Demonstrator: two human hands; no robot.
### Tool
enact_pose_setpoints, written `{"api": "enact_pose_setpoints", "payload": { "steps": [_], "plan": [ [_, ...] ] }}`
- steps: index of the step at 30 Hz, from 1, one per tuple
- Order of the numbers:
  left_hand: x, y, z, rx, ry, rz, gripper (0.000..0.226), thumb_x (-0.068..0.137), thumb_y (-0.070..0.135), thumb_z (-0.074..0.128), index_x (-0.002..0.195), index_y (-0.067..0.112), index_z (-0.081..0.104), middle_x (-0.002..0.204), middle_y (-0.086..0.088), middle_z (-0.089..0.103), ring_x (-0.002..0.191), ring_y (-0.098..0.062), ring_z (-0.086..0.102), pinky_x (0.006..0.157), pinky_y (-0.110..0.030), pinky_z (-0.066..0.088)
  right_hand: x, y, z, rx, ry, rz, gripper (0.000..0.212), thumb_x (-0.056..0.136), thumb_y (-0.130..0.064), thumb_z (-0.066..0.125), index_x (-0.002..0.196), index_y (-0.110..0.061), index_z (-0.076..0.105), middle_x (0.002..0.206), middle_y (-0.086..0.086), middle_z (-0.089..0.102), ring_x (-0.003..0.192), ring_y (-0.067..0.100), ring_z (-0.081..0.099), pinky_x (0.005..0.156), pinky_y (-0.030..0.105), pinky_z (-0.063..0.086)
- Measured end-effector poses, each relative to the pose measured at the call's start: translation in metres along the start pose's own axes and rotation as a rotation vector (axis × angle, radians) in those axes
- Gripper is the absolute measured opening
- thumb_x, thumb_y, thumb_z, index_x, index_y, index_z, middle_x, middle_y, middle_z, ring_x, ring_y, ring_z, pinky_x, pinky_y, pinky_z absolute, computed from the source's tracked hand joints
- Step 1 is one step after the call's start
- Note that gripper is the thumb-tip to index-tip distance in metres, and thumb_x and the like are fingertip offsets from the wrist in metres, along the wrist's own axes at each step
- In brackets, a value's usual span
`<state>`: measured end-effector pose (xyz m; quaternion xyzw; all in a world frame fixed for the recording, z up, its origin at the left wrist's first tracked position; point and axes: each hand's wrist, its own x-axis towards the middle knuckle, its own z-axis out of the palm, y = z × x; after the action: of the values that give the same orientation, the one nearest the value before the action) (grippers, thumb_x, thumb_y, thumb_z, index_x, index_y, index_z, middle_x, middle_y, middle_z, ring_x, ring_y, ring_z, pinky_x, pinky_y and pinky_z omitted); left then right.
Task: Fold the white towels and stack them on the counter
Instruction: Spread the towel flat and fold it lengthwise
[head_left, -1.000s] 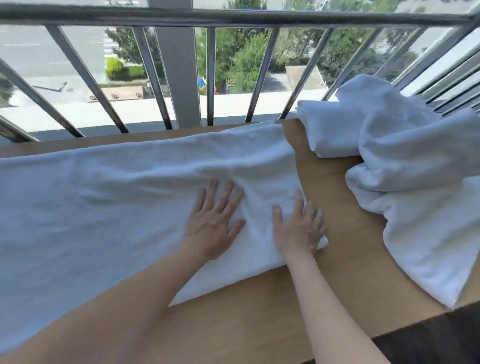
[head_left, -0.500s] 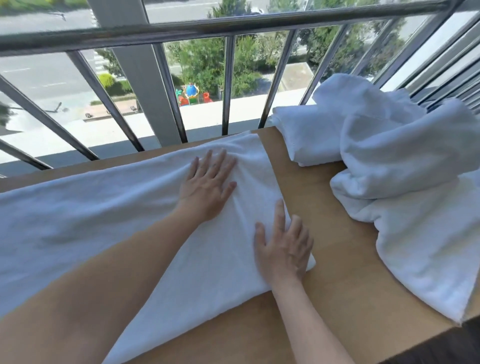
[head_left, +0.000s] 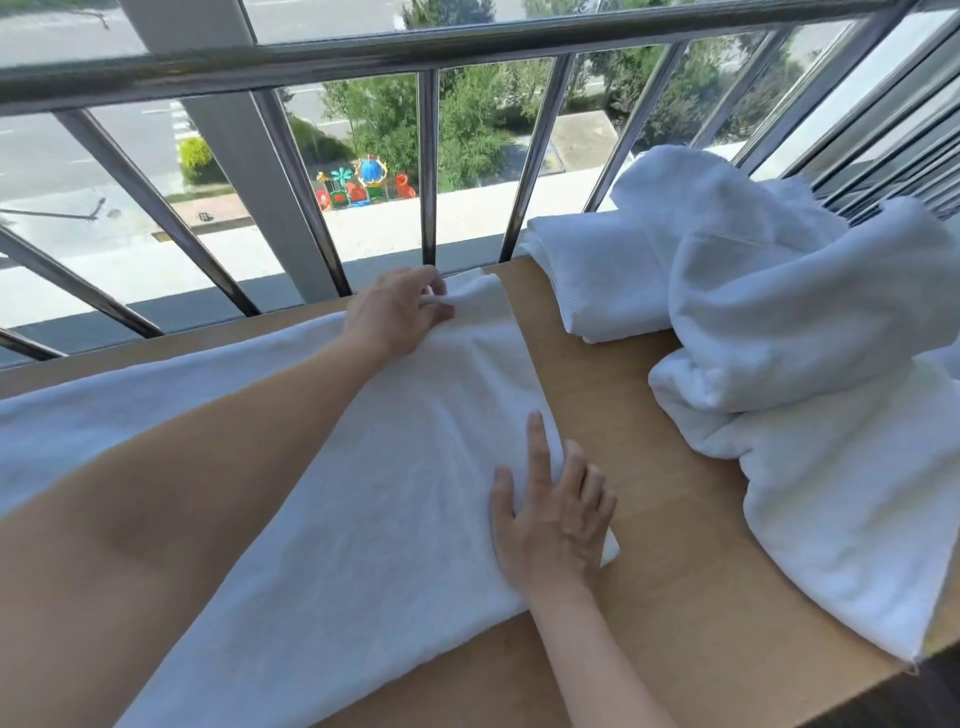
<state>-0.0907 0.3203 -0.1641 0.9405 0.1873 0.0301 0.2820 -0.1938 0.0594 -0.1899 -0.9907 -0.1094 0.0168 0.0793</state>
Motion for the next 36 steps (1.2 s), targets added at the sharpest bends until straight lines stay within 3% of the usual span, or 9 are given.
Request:
{"api": "enact_pose_setpoints", "payload": {
  "steps": [3, 8, 12, 14, 18, 21, 23, 26, 36],
  "plan": [
    [0.006, 0.002, 0.005, -0.023, 0.089, 0.069, 0.019, 0.094, 0.038, 0.064, 0.105, 0.023, 0.062, 0.104, 0.002, 0.059, 0.089, -0.021, 0.052, 0.071, -0.033, 0.035, -0.002, 0.001, 0.000, 0.010, -0.008, -0.015, 0.071, 0.092, -0.058, 0.035, 0.157, -0.036, 0.018, 0.138, 0.010, 0.044, 0.105, 0.029, 0.046, 0.087, 0.046, 0.039],
    [0.003, -0.005, 0.022, 0.011, 0.124, 0.042, 0.023, 0.098, 0.042, 0.057, 0.109, 0.022, 0.060, 0.105, -0.005, 0.060, 0.103, -0.028, 0.053, 0.079, -0.035, 0.035, -0.002, -0.001, 0.000, -0.002, -0.008, -0.029, 0.071, 0.093, -0.057, 0.035, 0.158, -0.036, 0.016, 0.144, 0.010, 0.042, 0.108, 0.028, 0.046, 0.089, 0.046, 0.038],
    [0.002, -0.009, 0.017, 0.088, 0.193, 0.257, 0.023, 0.101, 0.039, 0.051, 0.109, 0.018, 0.055, 0.101, -0.009, 0.059, 0.093, -0.030, 0.057, 0.067, -0.035, 0.036, -0.004, 0.001, 0.000, 0.005, -0.017, -0.025, 0.071, 0.093, -0.057, 0.035, 0.158, -0.036, 0.015, 0.144, 0.010, 0.042, 0.108, 0.028, 0.046, 0.089, 0.046, 0.039],
    [0.004, -0.013, 0.020, 0.126, 0.194, 0.272, 0.026, 0.103, 0.043, 0.046, 0.110, 0.019, 0.053, 0.100, -0.009, 0.063, 0.092, -0.031, 0.058, 0.066, -0.036, 0.038, -0.002, 0.001, 0.002, 0.009, -0.014, -0.029, 0.072, 0.093, -0.057, 0.036, 0.158, -0.035, 0.015, 0.144, 0.010, 0.042, 0.108, 0.029, 0.047, 0.088, 0.046, 0.039],
    [0.015, -0.004, 0.025, 0.200, 0.100, 0.121, 0.026, 0.103, 0.044, 0.045, 0.113, 0.023, 0.055, 0.109, -0.009, 0.060, 0.105, -0.032, 0.052, 0.082, -0.039, 0.035, 0.000, 0.000, 0.004, -0.013, -0.011, -0.022, 0.071, 0.093, -0.057, 0.036, 0.158, -0.036, 0.016, 0.148, 0.008, 0.039, 0.111, 0.029, 0.046, 0.089, 0.046, 0.037],
    [-0.010, 0.006, 0.027, 0.152, 0.112, 0.082, 0.035, 0.103, 0.038, 0.046, 0.136, 0.027, 0.050, 0.142, -0.007, 0.047, 0.135, -0.030, 0.036, 0.111, -0.043, 0.022, -0.001, -0.001, 0.001, -0.021, -0.012, -0.017, 0.070, 0.093, -0.057, 0.035, 0.157, -0.036, 0.017, 0.151, 0.006, 0.037, 0.113, 0.028, 0.045, 0.090, 0.047, 0.038],
    [-0.054, 0.013, 0.034, 0.132, 0.080, 0.037, 0.046, 0.104, 0.041, 0.039, 0.147, 0.026, 0.039, 0.158, -0.005, 0.033, 0.149, -0.027, 0.021, 0.119, -0.044, 0.011, 0.001, -0.003, 0.000, -0.010, -0.024, -0.008, 0.068, 0.094, -0.056, 0.036, 0.157, -0.036, 0.020, 0.151, 0.006, 0.037, 0.113, 0.029, 0.045, 0.091, 0.048, 0.038],
    [-0.135, 0.020, 0.054, 0.263, 0.012, -0.066, 0.063, 0.102, 0.051, 0.027, 0.159, 0.026, 0.018, 0.168, -0.001, 0.011, 0.155, -0.025, 0.003, 0.123, -0.046, -0.003, 0.002, -0.001, -0.001, -0.004, -0.035, -0.014, 0.065, 0.094, -0.053, 0.038, 0.155, -0.036, 0.025, 0.150, 0.007, 0.040, 0.112, 0.031, 0.046, 0.090, 0.048, 0.036],
    [-0.183, 0.025, 0.068, 0.389, -0.079, -0.040, 0.072, 0.097, 0.056, 0.018, 0.161, 0.025, 0.003, 0.169, -0.003, 0.001, 0.154, -0.030, -0.006, 0.122, -0.047, -0.012, -0.021, 0.011, -0.006, 0.035, 0.021, -0.013, 0.058, 0.094, -0.042, 0.048, 0.150, -0.032, 0.041, 0.123, 0.018, 0.050, 0.098, 0.032, 0.049, 0.086, 0.046, 0.041]
  ]
}}
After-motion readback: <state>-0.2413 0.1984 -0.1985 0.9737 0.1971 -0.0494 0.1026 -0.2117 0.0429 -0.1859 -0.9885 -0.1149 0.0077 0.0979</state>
